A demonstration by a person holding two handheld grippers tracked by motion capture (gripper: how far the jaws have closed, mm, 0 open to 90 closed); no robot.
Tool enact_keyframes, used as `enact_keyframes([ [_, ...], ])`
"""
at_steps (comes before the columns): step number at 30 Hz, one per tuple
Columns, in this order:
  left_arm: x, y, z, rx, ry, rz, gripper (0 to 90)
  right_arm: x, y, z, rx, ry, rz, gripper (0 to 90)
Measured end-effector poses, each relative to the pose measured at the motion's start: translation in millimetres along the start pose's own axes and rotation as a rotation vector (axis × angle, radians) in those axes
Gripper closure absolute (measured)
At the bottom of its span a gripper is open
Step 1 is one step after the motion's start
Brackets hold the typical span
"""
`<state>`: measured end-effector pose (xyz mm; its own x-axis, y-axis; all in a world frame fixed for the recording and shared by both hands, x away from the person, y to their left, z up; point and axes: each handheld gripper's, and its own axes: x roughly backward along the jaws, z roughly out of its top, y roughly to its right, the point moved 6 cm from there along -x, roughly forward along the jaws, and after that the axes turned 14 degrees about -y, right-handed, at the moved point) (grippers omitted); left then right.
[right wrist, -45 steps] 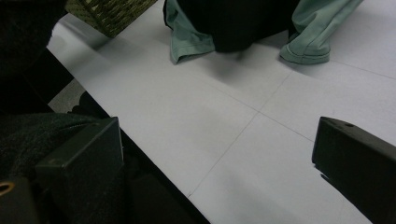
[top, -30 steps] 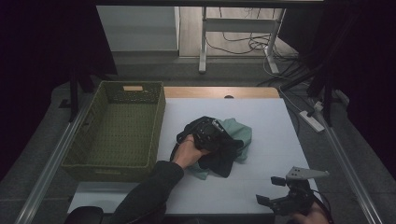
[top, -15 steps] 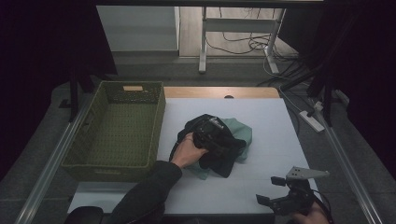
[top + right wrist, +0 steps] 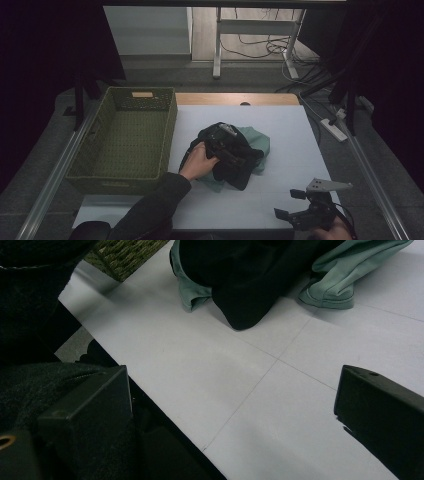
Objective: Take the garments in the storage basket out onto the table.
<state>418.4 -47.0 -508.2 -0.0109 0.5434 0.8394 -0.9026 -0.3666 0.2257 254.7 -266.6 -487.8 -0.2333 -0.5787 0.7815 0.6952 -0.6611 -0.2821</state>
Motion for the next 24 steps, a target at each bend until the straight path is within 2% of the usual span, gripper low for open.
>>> enact_keyframes([
  [10,22.3,9.0,0.4,-0.031,0.062,-0.022,4.1,-0.2,0.1,0.1,-0.001,-0.001,0.0,1.9],
  [14,29.0,14.1,-0.9,-0.043,0.089,-0.051,4.0,-0.2,0.1,0.1,-0.003,-0.001,0.001,1.9],
  [18,34.0,18.4,-5.0,-0.048,0.101,-0.059,3.4,-0.2,0.3,0.2,-0.005,-0.001,0.001,1.9],
  [20,37.1,19.7,-7.5,-0.044,0.116,-0.06,3.0,-0.2,0.3,0.2,-0.005,-0.001,0.001,1.9],
  [24,43.6,21.9,-12.8,-0.009,0.152,-0.105,3.1,-0.3,0.2,0.2,-0.005,-0.001,0.001,1.9],
])
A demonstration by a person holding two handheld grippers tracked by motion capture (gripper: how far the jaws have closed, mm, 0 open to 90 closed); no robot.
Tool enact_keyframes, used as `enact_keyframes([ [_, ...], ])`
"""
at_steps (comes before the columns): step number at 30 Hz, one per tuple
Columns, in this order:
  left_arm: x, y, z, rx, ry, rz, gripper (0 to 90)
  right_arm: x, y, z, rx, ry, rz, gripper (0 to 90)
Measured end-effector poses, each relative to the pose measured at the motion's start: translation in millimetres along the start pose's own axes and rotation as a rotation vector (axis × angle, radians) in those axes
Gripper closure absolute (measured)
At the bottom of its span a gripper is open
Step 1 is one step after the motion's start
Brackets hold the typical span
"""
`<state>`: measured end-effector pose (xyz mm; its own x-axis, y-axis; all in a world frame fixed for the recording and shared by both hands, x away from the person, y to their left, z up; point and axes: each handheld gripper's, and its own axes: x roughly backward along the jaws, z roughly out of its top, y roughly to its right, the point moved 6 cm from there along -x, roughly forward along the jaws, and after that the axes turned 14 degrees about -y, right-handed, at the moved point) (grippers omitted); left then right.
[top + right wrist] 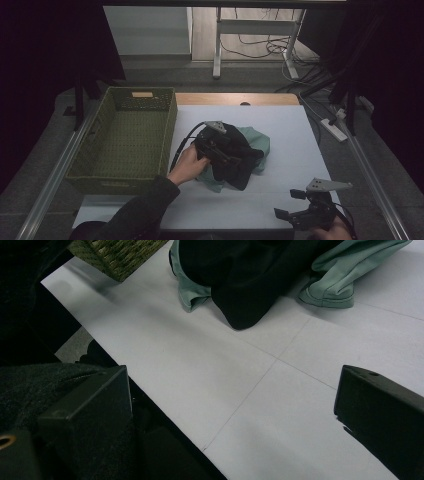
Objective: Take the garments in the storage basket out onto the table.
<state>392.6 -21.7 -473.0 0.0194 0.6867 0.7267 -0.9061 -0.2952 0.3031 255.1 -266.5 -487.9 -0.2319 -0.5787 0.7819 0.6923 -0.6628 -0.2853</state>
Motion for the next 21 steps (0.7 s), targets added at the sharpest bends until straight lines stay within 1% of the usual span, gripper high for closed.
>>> enact_keyframes([
  [2,3.3,0.6,-1.7,0.014,0.021,-0.007,3.1,0.1,0.0,0.0,0.0,0.001,0.0,1.8],
  [5,7.8,1.6,-4.1,0.027,0.031,-0.009,3.2,0.0,-0.1,0.1,0.0,0.0,-0.001,1.9],
  [14,22.6,3.8,-14.3,0.036,0.043,0.018,2.4,0.2,-0.7,0.3,0.004,0.001,0.001,1.9],
  [16,26.7,3.7,-16.8,0.036,0.052,0.028,2.2,0.2,-0.8,0.3,0.005,0.001,0.0,1.9],
  [18,31.0,3.6,-19.6,0.04,0.06,0.025,2.1,0.4,-0.7,0.2,0.004,0.003,0.002,1.9],
  [21,36.8,2.8,-24.1,0.054,0.073,0.035,1.9,0.7,-0.3,0.2,0.001,0.006,0.002,1.9],
])
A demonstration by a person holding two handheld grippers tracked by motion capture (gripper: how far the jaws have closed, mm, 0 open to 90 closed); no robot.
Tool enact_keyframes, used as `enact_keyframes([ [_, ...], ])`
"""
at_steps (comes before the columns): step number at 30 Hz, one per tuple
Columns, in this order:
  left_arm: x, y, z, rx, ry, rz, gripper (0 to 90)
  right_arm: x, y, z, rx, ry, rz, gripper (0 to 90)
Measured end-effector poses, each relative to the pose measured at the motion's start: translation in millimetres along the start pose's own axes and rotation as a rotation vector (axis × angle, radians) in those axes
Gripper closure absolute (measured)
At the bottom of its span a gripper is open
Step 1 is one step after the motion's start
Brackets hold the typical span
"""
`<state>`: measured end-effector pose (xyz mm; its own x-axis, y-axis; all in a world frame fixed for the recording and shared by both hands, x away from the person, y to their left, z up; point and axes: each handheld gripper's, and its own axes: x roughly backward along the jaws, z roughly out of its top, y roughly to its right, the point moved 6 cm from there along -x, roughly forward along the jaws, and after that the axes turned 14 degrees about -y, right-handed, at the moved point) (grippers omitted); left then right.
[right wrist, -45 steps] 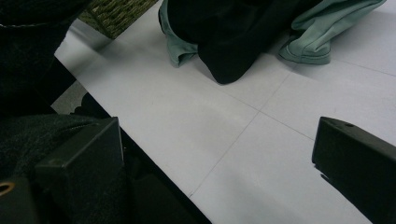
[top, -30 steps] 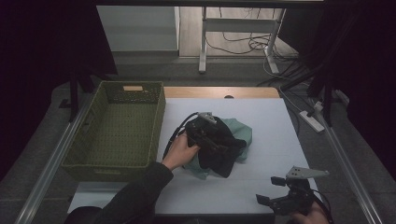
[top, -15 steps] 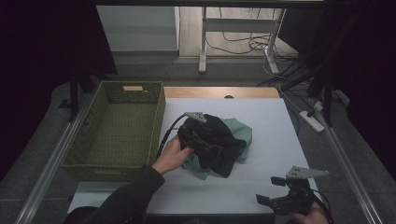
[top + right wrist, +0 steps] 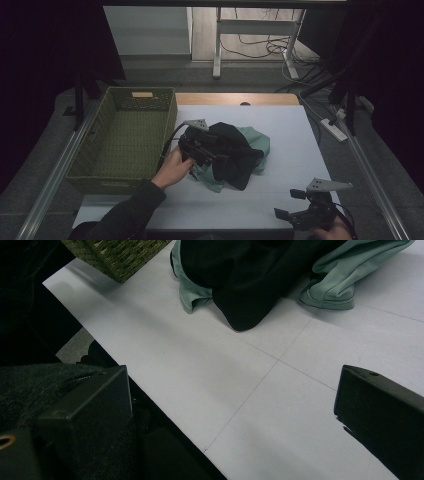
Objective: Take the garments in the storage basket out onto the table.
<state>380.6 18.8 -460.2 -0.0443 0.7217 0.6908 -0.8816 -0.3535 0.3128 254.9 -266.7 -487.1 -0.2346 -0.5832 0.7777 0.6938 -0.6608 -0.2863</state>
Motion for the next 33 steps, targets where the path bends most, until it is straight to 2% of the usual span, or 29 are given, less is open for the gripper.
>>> enact_keyframes([
  [12,26.0,5.1,-9.1,0.033,0.054,0.016,1.8,0.5,0.3,0.2,-0.004,0.005,0.005,1.9],
  [15,29.8,7.7,-12.2,0.038,0.039,0.015,1.9,0.6,0.3,0.2,-0.004,0.005,0.005,1.8],
  [19,34.0,9.6,-18.3,0.044,0.019,0.038,2.1,0.7,0.2,0.1,-0.003,0.005,0.004,1.9],
  [23,40.4,10.6,-24.9,0.059,0.028,0.049,2.9,0.7,0.3,0.1,-0.003,0.006,0.004,1.8],
  [33,61.7,14.5,-43.8,0.043,0.069,0.043,3.9,0.7,0.3,0.2,-0.003,0.005,0.004,1.9],
])
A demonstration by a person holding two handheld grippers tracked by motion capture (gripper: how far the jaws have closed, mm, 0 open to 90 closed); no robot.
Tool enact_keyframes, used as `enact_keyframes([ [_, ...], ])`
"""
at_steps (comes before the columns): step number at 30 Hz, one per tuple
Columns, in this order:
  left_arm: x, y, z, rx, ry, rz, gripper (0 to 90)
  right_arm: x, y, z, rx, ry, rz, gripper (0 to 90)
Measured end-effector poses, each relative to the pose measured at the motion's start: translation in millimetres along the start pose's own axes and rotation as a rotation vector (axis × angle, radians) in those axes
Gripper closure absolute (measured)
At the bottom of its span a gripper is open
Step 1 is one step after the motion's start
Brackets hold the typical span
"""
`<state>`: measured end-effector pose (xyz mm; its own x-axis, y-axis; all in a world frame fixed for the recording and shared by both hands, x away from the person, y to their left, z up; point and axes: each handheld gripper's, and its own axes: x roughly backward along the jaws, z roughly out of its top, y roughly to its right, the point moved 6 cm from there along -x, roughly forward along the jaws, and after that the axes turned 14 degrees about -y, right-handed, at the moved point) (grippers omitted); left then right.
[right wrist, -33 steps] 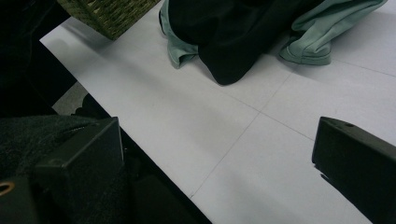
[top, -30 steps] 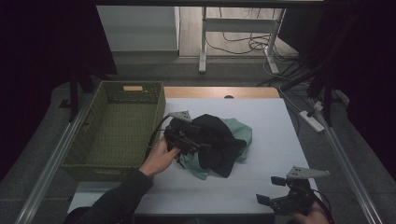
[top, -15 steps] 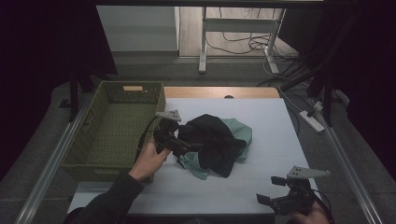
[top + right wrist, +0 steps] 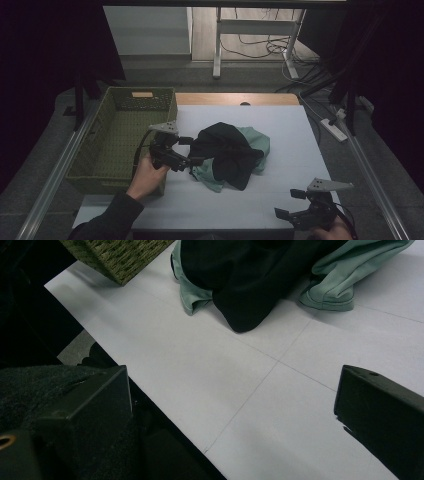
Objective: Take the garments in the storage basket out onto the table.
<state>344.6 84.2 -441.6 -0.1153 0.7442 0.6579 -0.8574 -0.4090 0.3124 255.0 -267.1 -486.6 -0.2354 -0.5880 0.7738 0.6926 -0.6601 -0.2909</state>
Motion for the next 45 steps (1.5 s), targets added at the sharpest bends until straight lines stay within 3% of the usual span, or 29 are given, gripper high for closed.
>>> enact_keyframes([
  [18,22.6,-2.9,-34.6,0.054,0.027,0.018,4.3,-0.4,-0.3,0.1,0.002,-0.002,0.0,1.8],
  [33,35.3,1.0,-51.6,0.074,0.055,0.028,4.4,-0.6,-0.1,0.2,0.001,-0.003,0.0,1.8],
  [45,43.0,2.2,-65.5,0.097,0.077,0.002,3.4,-0.6,-0.2,0.2,0.002,-0.003,0.0,1.8],
])
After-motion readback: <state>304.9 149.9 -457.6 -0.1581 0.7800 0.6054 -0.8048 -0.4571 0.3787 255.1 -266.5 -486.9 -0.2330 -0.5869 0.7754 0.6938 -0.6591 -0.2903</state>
